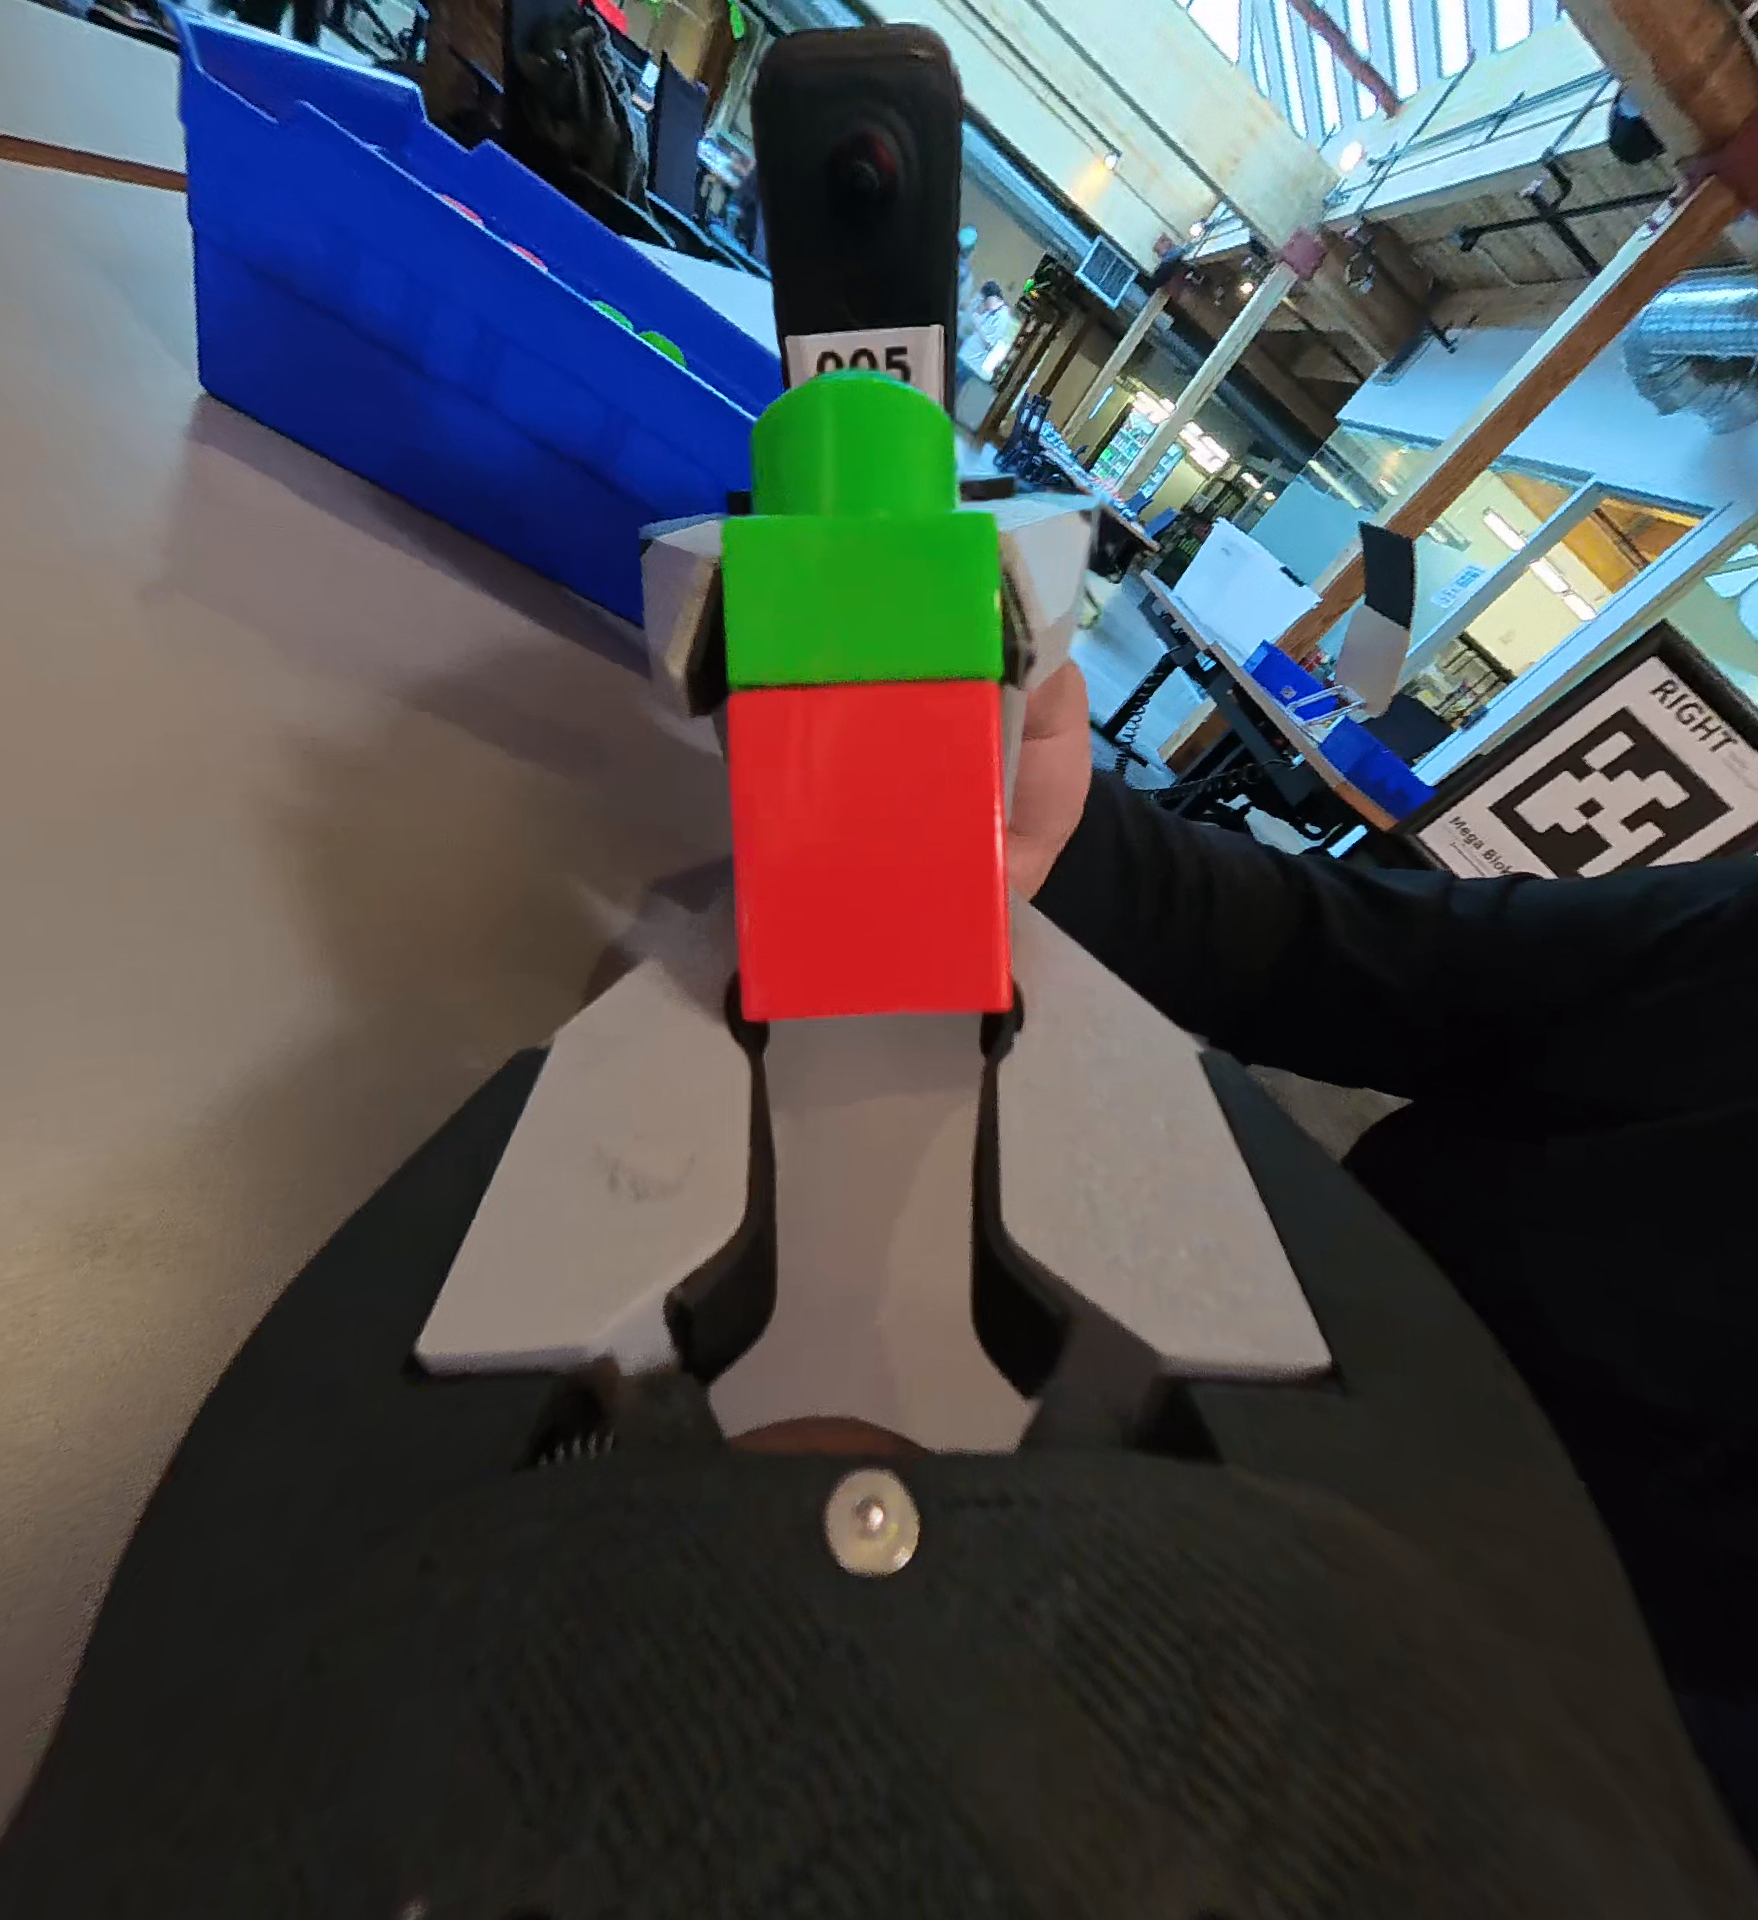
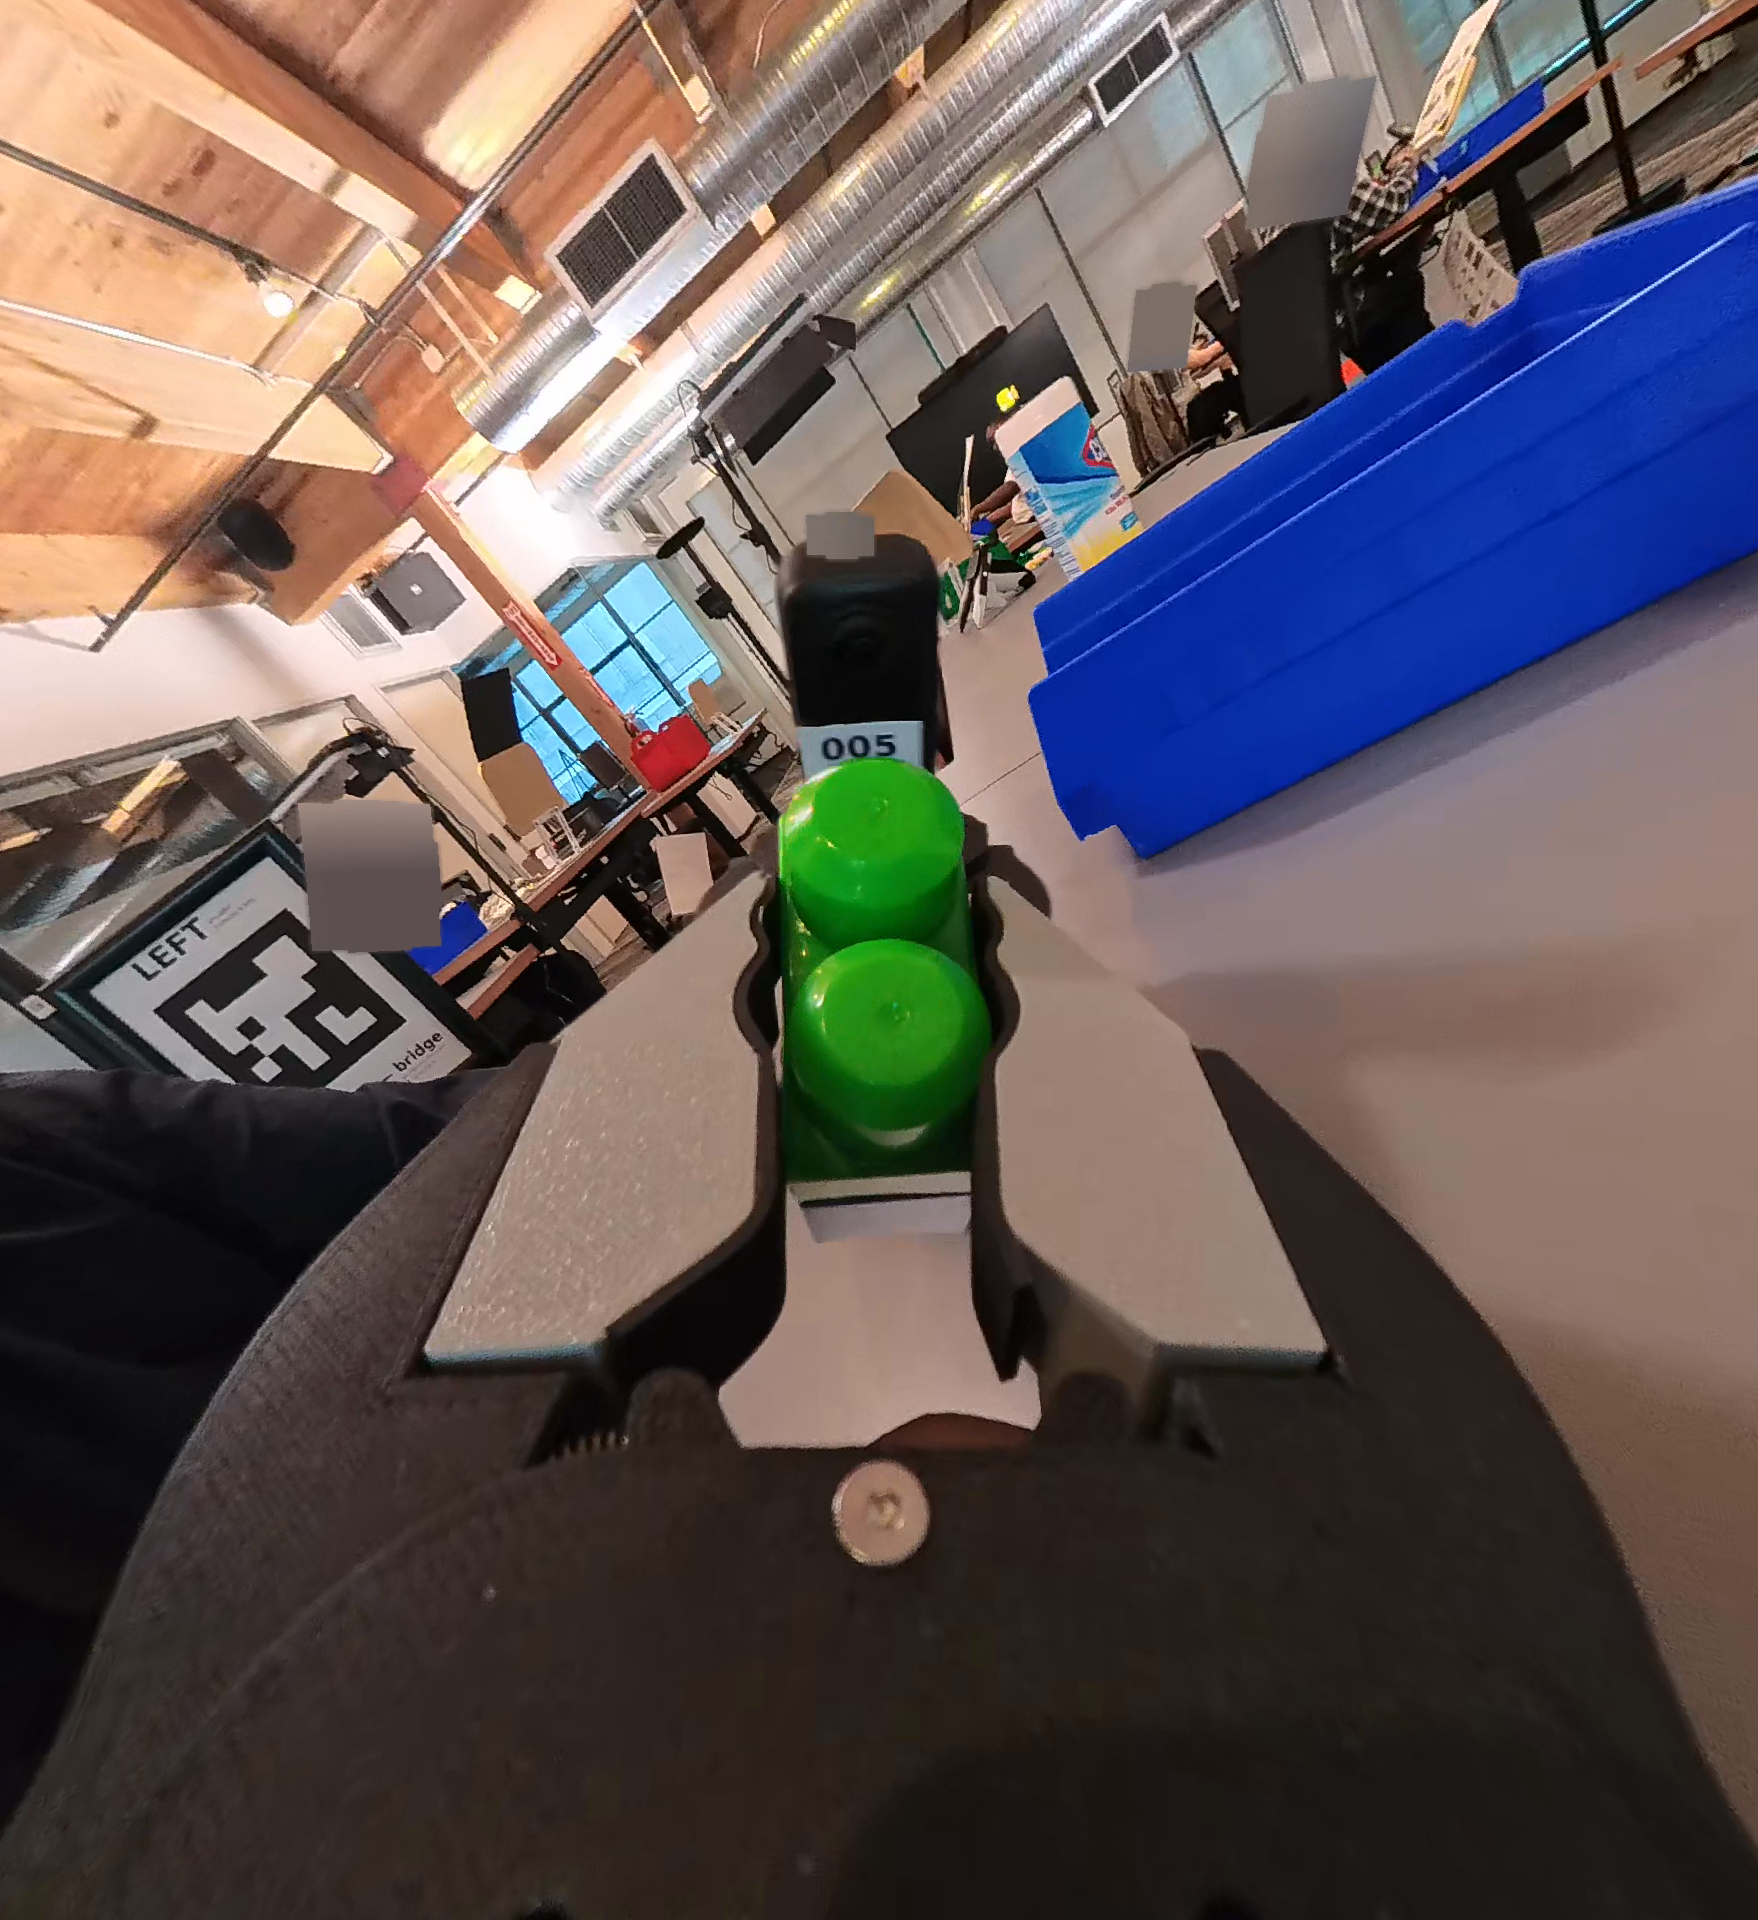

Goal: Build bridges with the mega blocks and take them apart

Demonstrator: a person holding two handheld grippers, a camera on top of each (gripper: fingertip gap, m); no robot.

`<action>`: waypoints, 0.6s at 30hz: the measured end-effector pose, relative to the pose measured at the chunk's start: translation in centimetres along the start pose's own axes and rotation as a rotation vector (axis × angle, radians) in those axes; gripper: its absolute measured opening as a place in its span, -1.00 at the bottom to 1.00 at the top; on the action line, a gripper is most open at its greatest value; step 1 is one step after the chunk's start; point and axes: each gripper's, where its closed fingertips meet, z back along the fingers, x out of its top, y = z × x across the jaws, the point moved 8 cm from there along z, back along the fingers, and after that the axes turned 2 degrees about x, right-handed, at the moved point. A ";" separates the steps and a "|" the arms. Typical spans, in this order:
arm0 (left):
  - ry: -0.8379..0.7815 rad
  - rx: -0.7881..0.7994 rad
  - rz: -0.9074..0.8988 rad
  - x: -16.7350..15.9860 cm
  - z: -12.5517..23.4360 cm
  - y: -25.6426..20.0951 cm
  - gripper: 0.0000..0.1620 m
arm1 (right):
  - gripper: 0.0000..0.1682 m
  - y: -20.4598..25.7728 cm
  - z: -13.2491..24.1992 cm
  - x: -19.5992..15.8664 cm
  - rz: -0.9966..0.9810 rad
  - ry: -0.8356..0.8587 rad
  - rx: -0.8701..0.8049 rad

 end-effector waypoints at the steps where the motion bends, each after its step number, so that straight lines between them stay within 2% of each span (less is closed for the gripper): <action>1: 0.001 0.013 -0.017 0.0 0.0 -0.1 -0.55 | -0.60 0.0 -0.1 0.0 -0.001 -0.004 0.003; 9: 0.022 0.022 -0.068 0.2 0.2 -0.5 -0.57 | -0.58 0.5 0.0 0.2 0.032 0.056 0.018; 12: -0.004 0.041 -0.065 0.5 0.6 -0.4 -0.57 | -0.39 0.3 0.3 0.2 0.051 0.087 -0.018; 15: -0.048 0.029 -0.034 0.9 1.3 -0.2 -0.57 | -0.40 0.4 0.7 0.5 0.061 0.080 -0.023; 18: -0.064 0.024 -0.029 1.1 1.7 -0.1 -0.57 | -0.50 0.4 0.8 0.5 0.068 0.077 -0.016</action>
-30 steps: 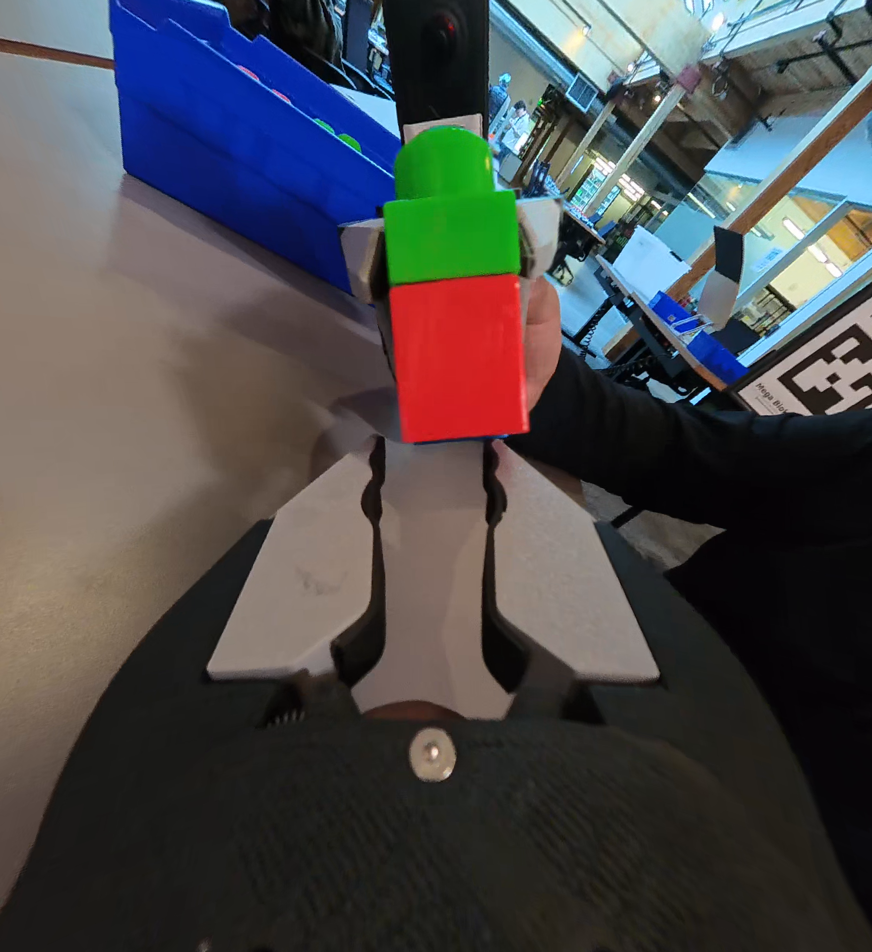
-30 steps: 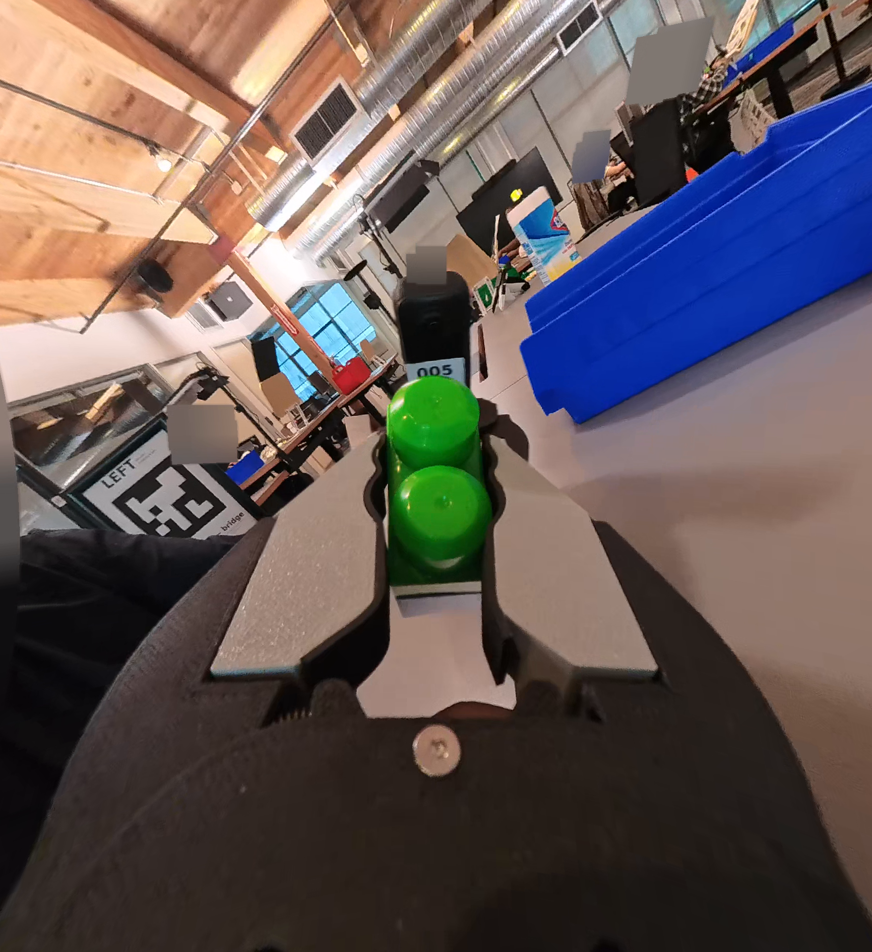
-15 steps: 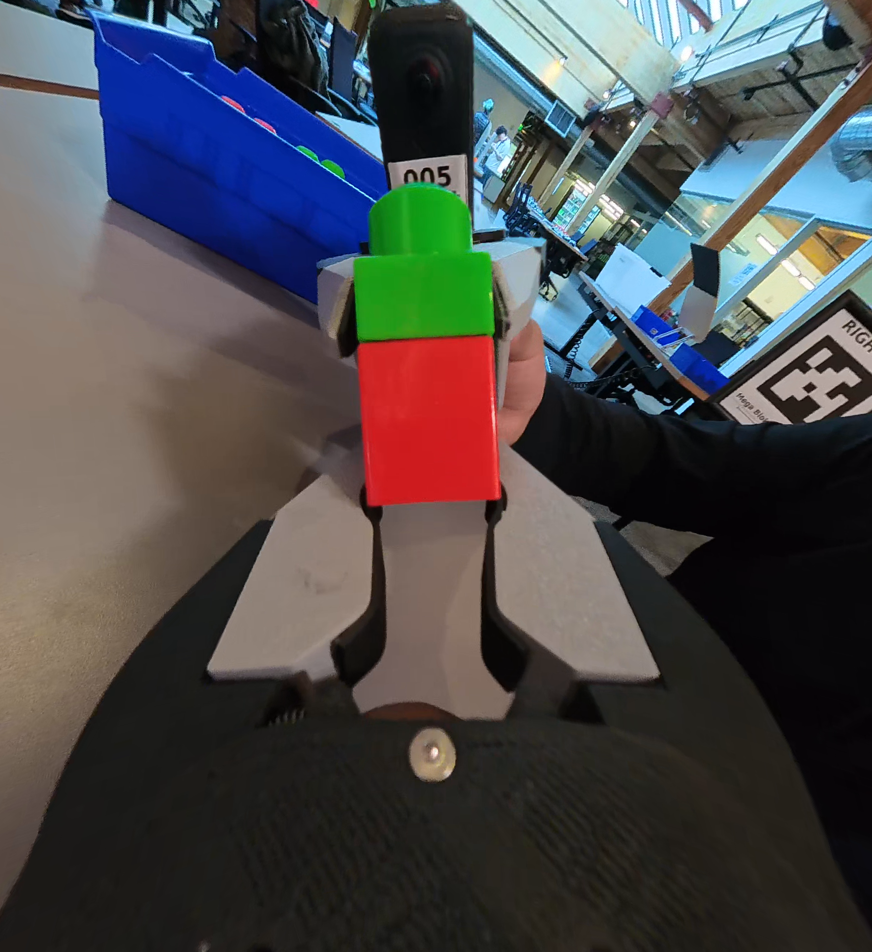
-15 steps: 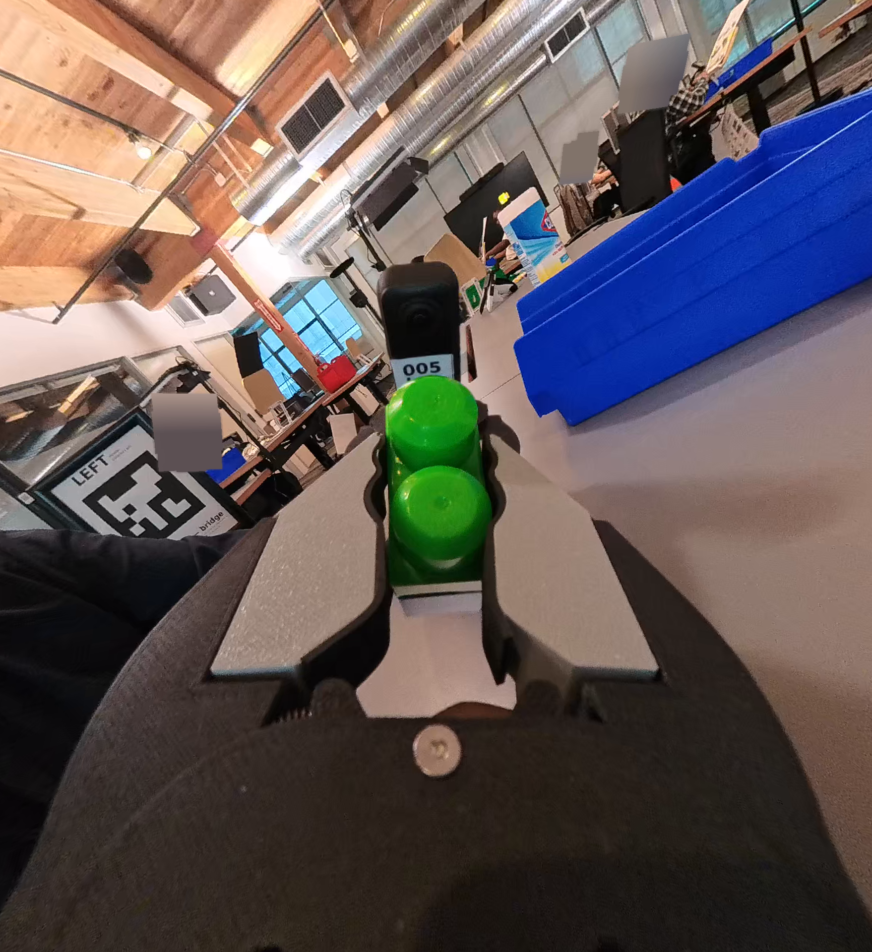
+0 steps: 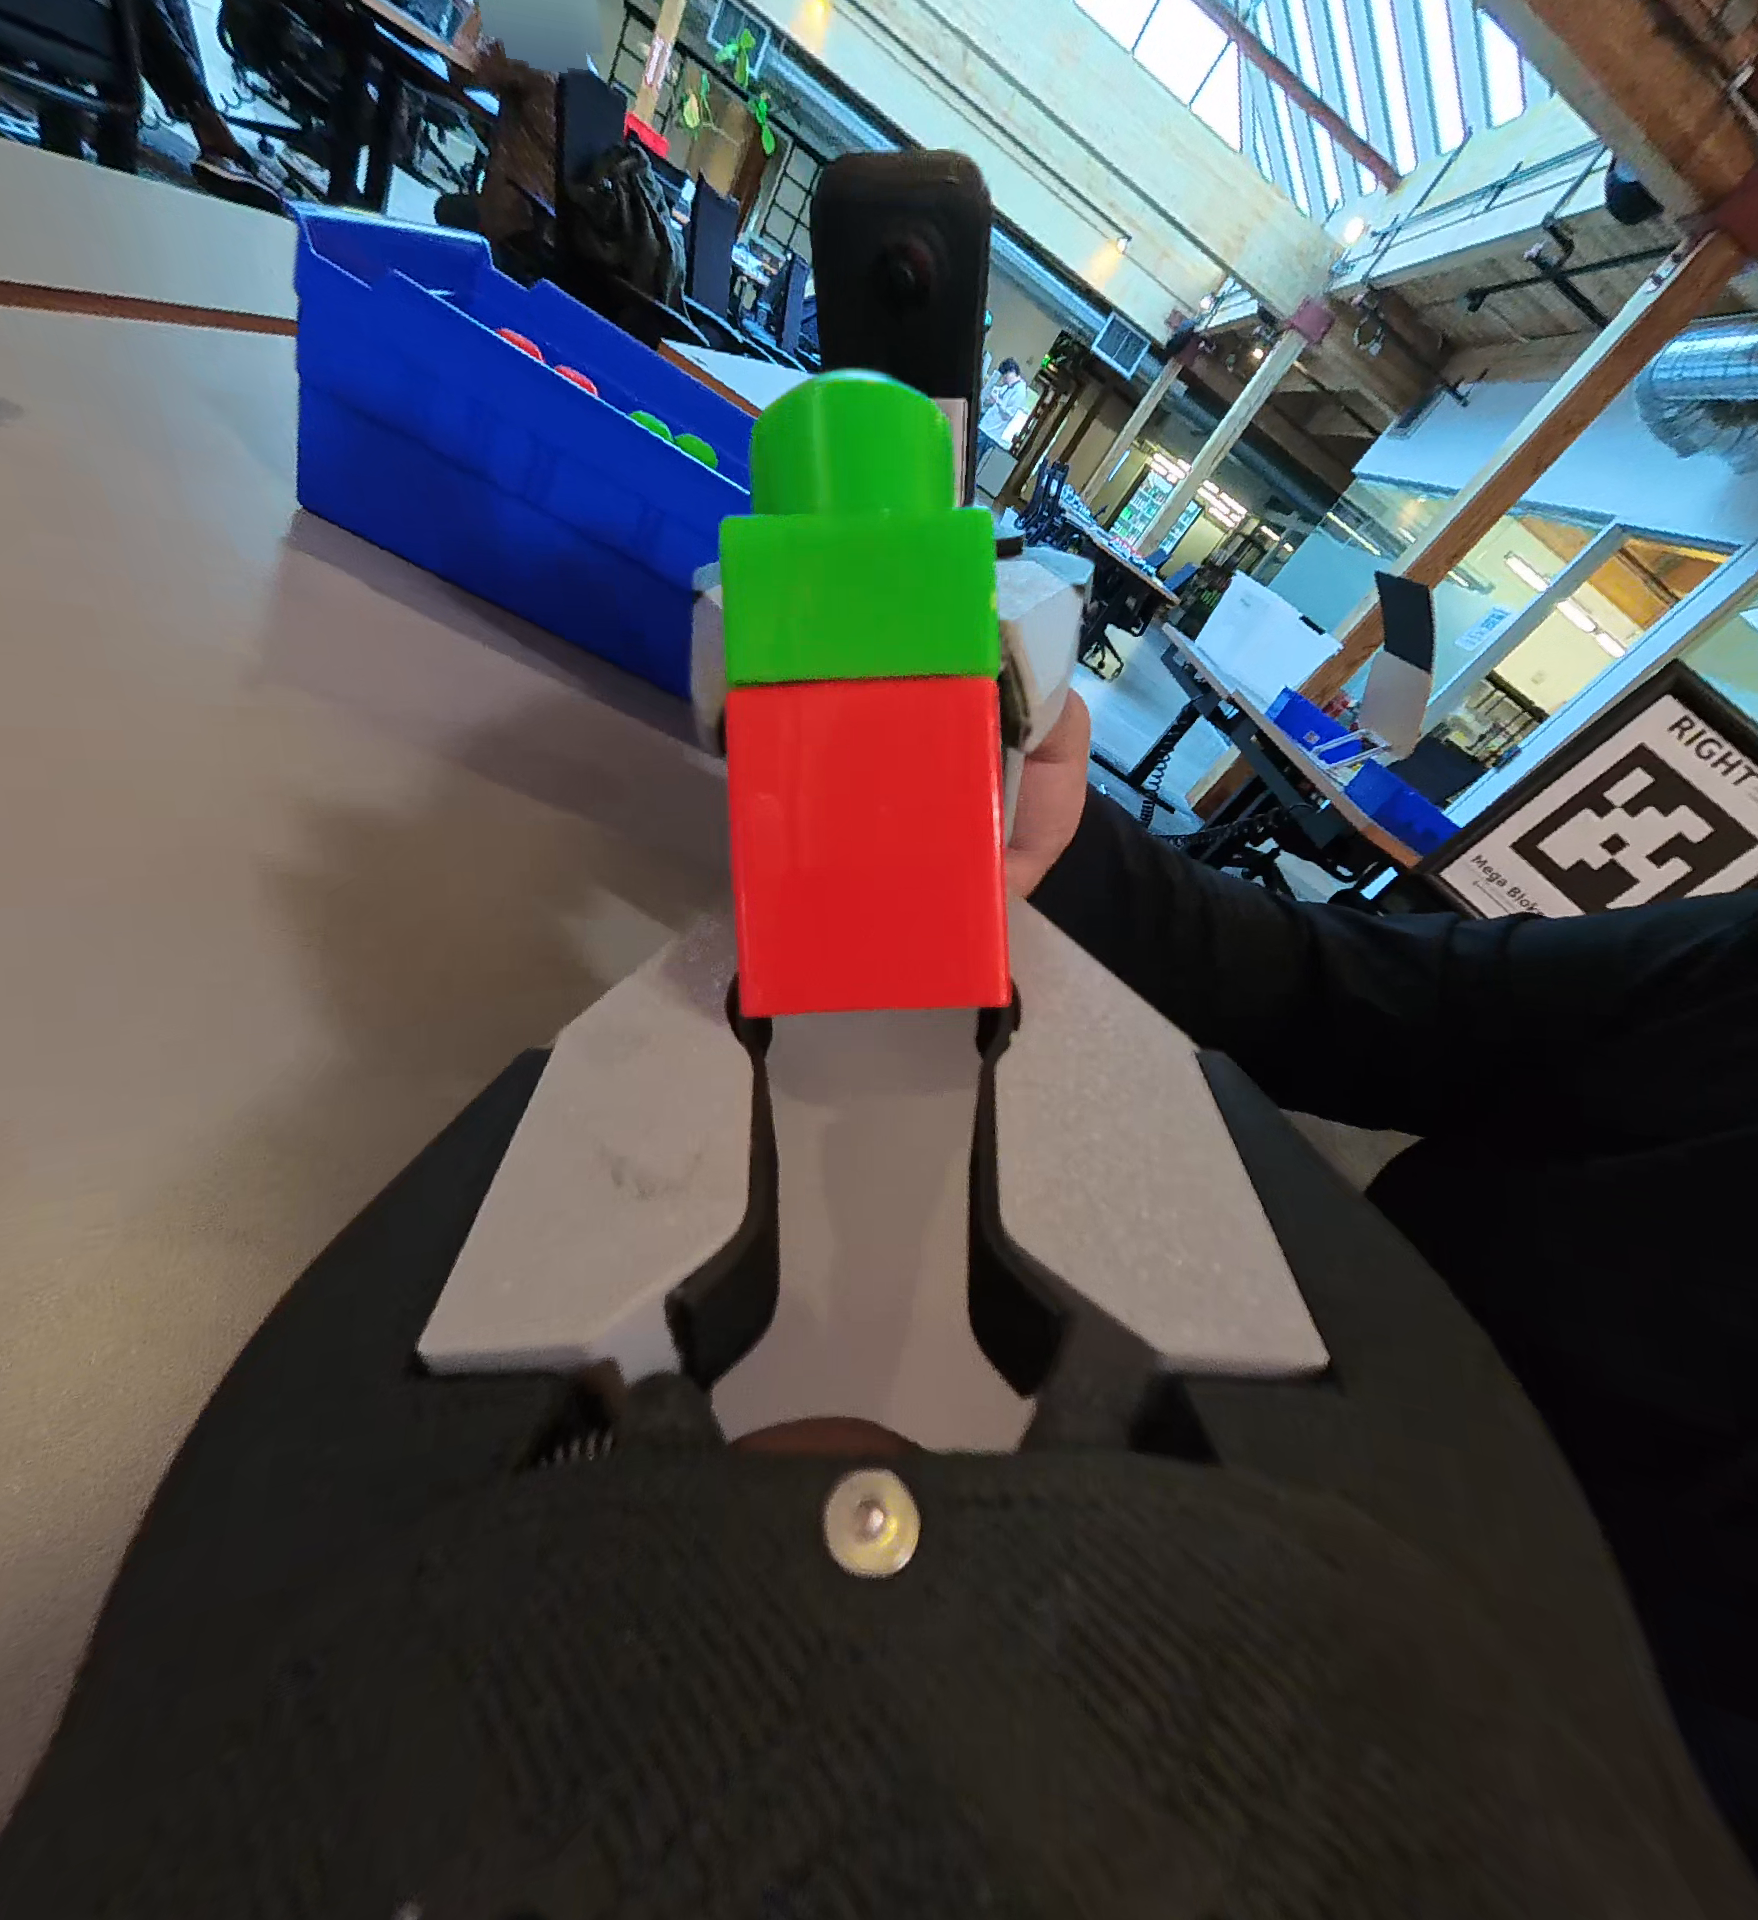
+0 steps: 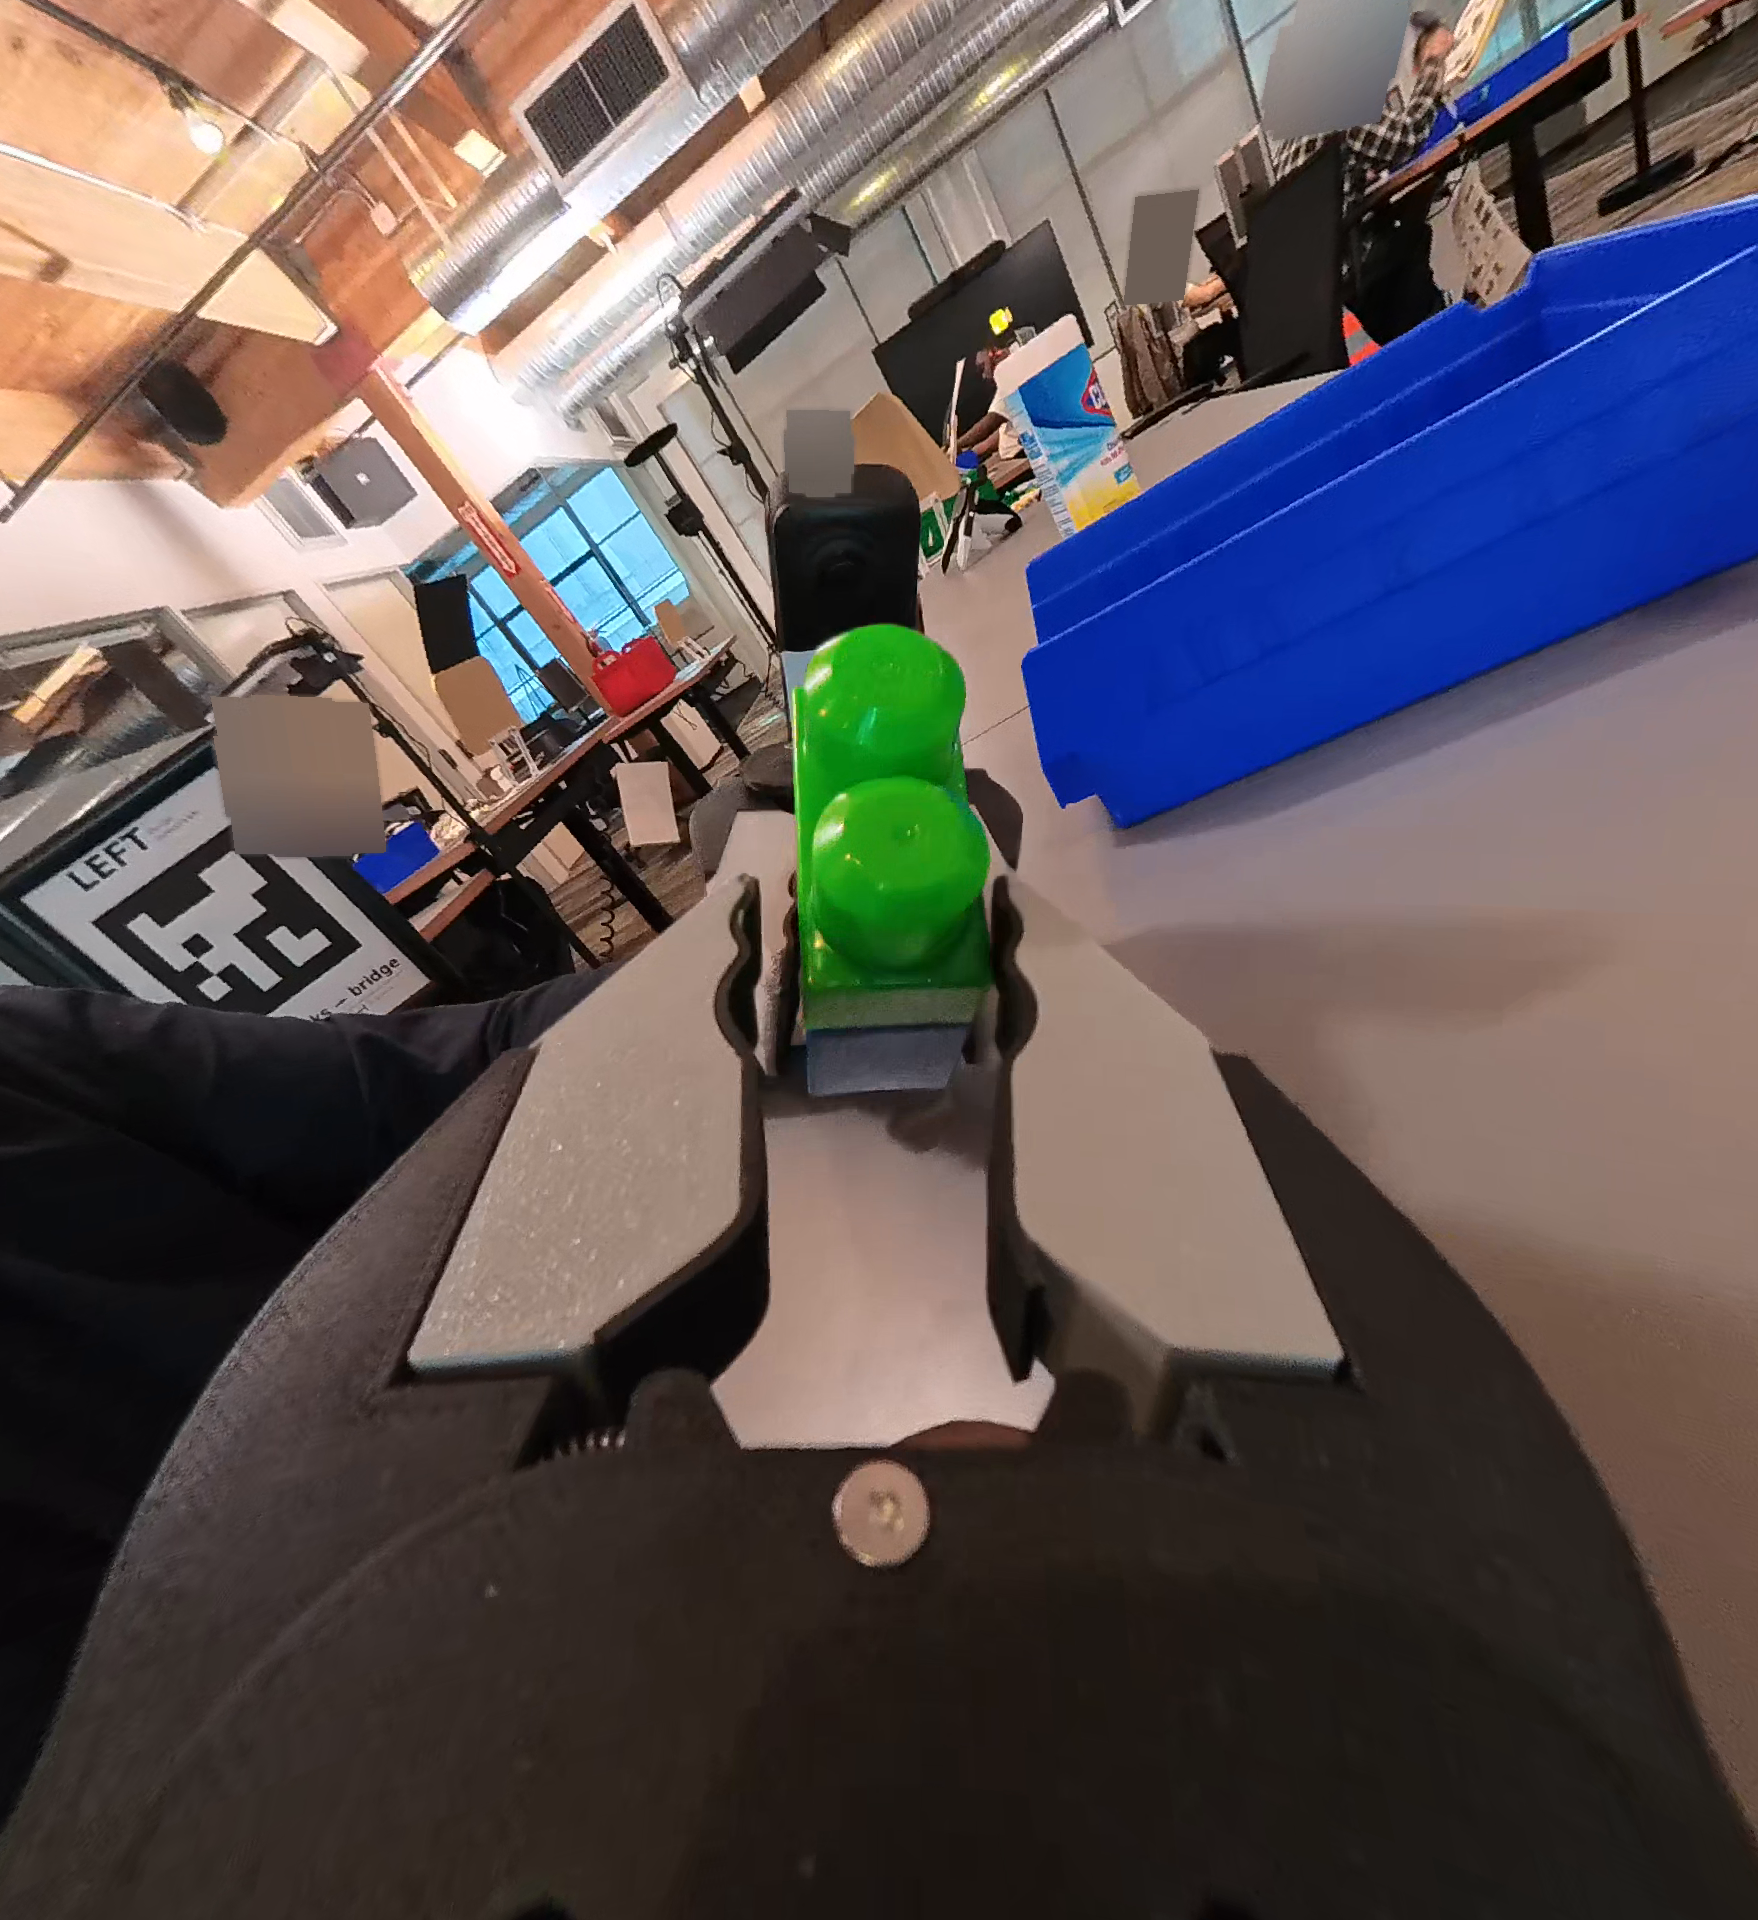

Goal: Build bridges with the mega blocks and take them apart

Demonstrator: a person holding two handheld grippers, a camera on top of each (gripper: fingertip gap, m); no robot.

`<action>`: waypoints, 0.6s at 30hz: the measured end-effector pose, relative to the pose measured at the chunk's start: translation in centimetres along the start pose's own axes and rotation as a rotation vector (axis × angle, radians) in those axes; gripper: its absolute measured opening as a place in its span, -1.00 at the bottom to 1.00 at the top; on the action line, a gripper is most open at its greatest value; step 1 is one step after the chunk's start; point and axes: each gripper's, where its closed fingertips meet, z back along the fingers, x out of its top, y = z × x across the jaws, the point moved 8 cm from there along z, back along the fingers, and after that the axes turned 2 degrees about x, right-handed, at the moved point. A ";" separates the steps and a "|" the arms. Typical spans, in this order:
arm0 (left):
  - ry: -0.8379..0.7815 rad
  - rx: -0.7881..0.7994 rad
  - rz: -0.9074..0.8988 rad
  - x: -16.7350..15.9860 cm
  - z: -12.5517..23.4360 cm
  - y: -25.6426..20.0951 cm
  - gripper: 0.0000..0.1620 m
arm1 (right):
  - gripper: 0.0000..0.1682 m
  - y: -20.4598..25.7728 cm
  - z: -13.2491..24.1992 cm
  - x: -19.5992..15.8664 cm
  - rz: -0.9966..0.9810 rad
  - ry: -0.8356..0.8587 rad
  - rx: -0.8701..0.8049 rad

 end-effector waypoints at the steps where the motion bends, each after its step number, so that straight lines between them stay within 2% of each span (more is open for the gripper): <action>1: 0.004 -0.008 0.001 0.0 0.0 -0.1 -0.57 | -0.53 0.0 -0.1 -0.1 -0.002 0.003 0.002; 5: 0.032 -0.013 -0.004 -0.4 -0.4 -0.2 -0.56 | -0.60 -0.1 -0.5 -0.3 -0.018 0.002 0.014; 18: -0.041 -0.068 0.081 -0.1 -0.5 -0.2 -0.58 | -0.60 0.4 -0.6 -0.1 0.023 -0.054 -0.002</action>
